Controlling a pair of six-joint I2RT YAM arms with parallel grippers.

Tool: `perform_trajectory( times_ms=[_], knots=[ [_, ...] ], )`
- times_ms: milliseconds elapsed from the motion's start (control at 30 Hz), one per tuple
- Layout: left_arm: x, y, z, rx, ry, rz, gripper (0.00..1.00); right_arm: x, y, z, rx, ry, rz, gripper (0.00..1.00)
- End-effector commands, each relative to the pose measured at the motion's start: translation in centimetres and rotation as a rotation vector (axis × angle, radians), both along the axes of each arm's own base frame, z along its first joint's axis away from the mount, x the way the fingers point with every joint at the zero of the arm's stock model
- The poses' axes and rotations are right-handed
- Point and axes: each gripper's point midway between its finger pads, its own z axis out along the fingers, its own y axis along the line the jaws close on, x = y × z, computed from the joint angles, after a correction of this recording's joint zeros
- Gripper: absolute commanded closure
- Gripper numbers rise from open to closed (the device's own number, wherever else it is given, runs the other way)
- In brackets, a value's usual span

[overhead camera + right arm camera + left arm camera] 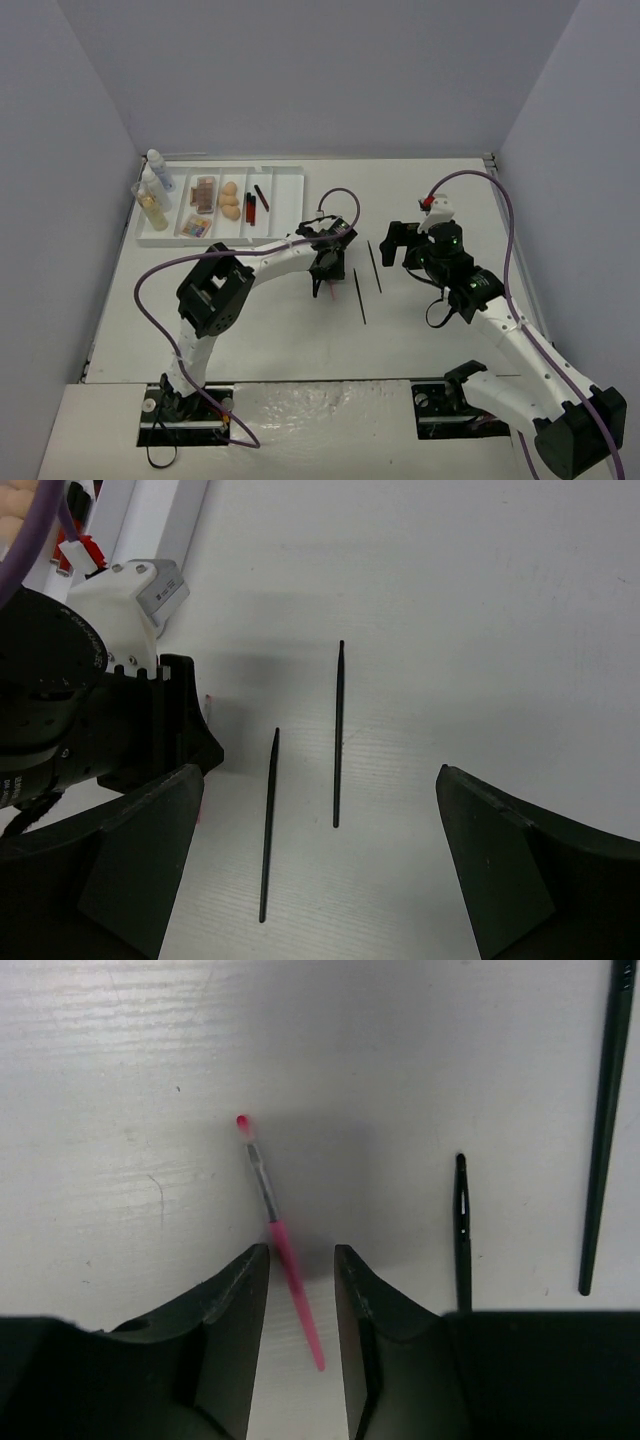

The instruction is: Organize the makeup

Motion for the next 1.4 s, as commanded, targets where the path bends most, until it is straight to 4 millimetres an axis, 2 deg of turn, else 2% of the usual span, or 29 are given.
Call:
perform_trajectory(
  times_ms=[0, 233, 367, 433, 533, 600, 667, 767, 867, 967, 1067, 1167, 1267, 1367],
  knots=[
    [0.9, 0.1, 0.9, 0.031, -0.020, 0.024, 0.78, 0.5, 0.0, 1.3, 0.014, -0.055, 0.001, 0.00],
    [-0.9, 2.2, -1.6, 0.125, 0.045, 0.021, 1.00, 0.8, -0.1, 1.0, 0.001, -0.048, -0.007, 0.00],
    [-1.4, 3.3, -2.0, 0.165, 0.051, 0.007, 1.00, 1.0, 0.0, 0.4, -0.009, -0.029, -0.003, 0.00],
    [-1.3, 3.8, -1.2, 0.179, 0.028, -0.004, 1.00, 1.1, 0.1, 0.3, -0.011, -0.024, -0.003, 0.00],
    [-0.1, 4.3, 2.1, 0.166, -0.048, -0.022, 1.00, 1.2, 0.1, 0.6, -0.011, -0.029, -0.005, 0.00],
    [1.1, 4.6, 5.3, 0.131, -0.112, -0.025, 1.00, 1.2, 0.0, 0.7, -0.011, -0.033, -0.010, 0.00],
    [3.6, 6.3, 8.6, 0.093, -0.183, 0.014, 1.00, 1.2, -0.1, 0.6, -0.011, -0.032, -0.010, 0.00],
    [7.1, 8.7, 11.5, 0.075, -0.247, 0.029, 1.00, 1.2, -0.1, 0.6, -0.010, -0.031, -0.011, 0.00],
    [11.0, 10.2, 12.8, 0.046, -0.289, 0.038, 1.00, 1.3, 0.0, 0.6, -0.008, -0.027, -0.010, 0.00],
    [14.8, 11.6, 12.9, 0.038, -0.304, 0.024, 1.00, 1.0, 0.0, -0.2, -0.021, 0.010, -0.008, 0.00],
    [17.8, 12.2, 12.4, 0.035, -0.311, 0.017, 1.00, 1.1, 0.1, -0.9, -0.032, 0.043, -0.003, 0.00],
    [20.0, 12.9, 10.4, 0.025, -0.279, 0.026, 0.98, 1.0, 0.1, -1.2, -0.036, 0.060, 0.000, 0.00],
    [21.7, 13.1, 9.9, 0.026, -0.289, 0.032, 0.90, 0.7, 0.1, -1.8, -0.046, 0.081, 0.005, 0.00],
    [22.3, 12.9, 10.8, 0.017, -0.308, 0.035, 0.77, 0.5, 0.1, -2.5, -0.058, 0.109, 0.010, 0.00]
  ],
)
